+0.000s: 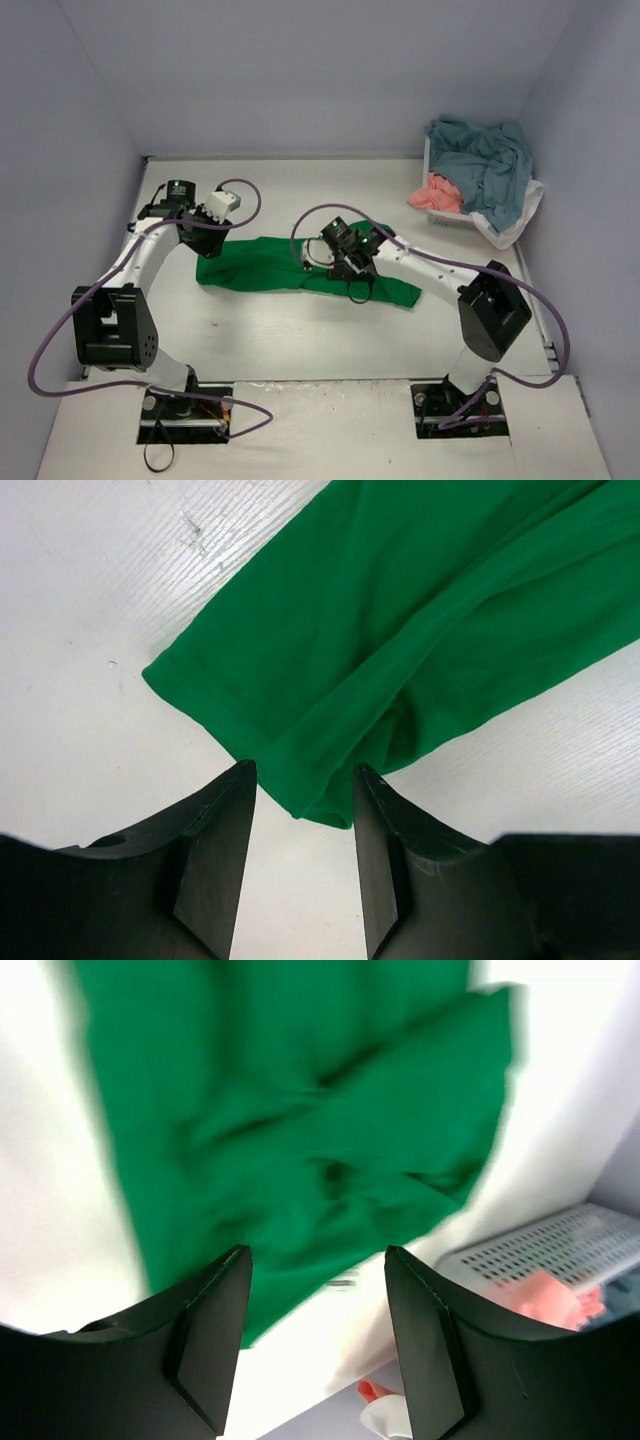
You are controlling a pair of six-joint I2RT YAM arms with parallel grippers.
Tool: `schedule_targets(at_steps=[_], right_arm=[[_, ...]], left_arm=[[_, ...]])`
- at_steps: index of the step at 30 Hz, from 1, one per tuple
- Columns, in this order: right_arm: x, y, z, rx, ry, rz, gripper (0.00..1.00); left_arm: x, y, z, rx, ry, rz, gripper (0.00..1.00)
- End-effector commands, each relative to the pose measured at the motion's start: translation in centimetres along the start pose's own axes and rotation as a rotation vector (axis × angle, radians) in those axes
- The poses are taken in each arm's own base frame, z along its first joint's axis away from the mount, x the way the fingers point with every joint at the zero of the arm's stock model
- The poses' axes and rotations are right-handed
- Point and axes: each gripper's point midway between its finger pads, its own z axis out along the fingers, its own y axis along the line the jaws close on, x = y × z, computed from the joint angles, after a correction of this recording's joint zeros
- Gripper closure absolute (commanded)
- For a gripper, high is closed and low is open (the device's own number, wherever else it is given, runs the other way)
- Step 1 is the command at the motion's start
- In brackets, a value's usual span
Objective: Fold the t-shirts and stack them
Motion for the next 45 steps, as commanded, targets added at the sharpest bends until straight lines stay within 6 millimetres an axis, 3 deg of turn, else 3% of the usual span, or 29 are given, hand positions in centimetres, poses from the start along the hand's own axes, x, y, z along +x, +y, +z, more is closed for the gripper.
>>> schedule_targets(at_steps=[1, 2, 3, 7, 10, 12, 17, 21, 29, 33, 42, 45], right_arm=[[-0.5, -6.6, -1.8, 0.104, -0.075, 0.148, 0.47], [-0.9, -7.7, -2.0, 0.104, -0.116, 0.187, 0.47], [-0.5, -10.6, -2.5, 0.142, -0.142, 0.26, 0.47], [-1.3, -15.0, -2.1, 0.141, -0.244, 0.438, 0.49], [-3.5, -14.5, 0.0, 0.044, -0.309, 0.498, 0.49], [-4.8, -13.1, 1.9, -0.035, -0.33, 0.496, 0.49], [-6.4, -9.9, 3.7, -0.167, -0.361, 0.49, 0.48], [-6.2, -8.0, 4.4, -0.214, -0.345, 0.488, 0.48], [-4.8, -6.6, 4.6, -0.219, -0.302, 0.476, 0.48], [-4.5, -7.5, 4.5, -0.185, -0.293, 0.482, 0.48], [-6.1, -12.9, 1.5, -0.082, -0.4, 0.518, 0.48], [-5.9, -13.9, 1.7, -0.07, -0.405, 0.529, 0.48]], left_arm=[[-1.8, 0.4, -1.5, -0.029, -0.047, 0.039, 0.62], [-2.0, 0.3, -1.5, -0.028, -0.05, 0.04, 0.62], [-2.2, 0.3, -1.7, -0.031, -0.062, 0.038, 0.62], [-2.7, 0.3, -1.7, -0.039, -0.086, 0.026, 0.62], [-2.9, 0.2, -1.8, -0.044, -0.098, 0.017, 0.62], [-3.0, 0.2, -1.9, -0.045, -0.098, 0.019, 0.62], [-2.9, 0.3, -2.3, -0.06, -0.099, 0.023, 0.62], [-2.8, 0.4, -2.2, -0.06, -0.094, 0.023, 0.62], [-3.4, 0.3, -2.5, -0.055, -0.11, 0.015, 0.62], [-3.5, 0.3, -2.8, -0.063, -0.117, 0.016, 0.62], [-3.7, 0.4, -2.8, -0.065, -0.121, 0.014, 0.62], [-3.9, 0.4, -2.7, -0.061, -0.125, 0.015, 0.62]])
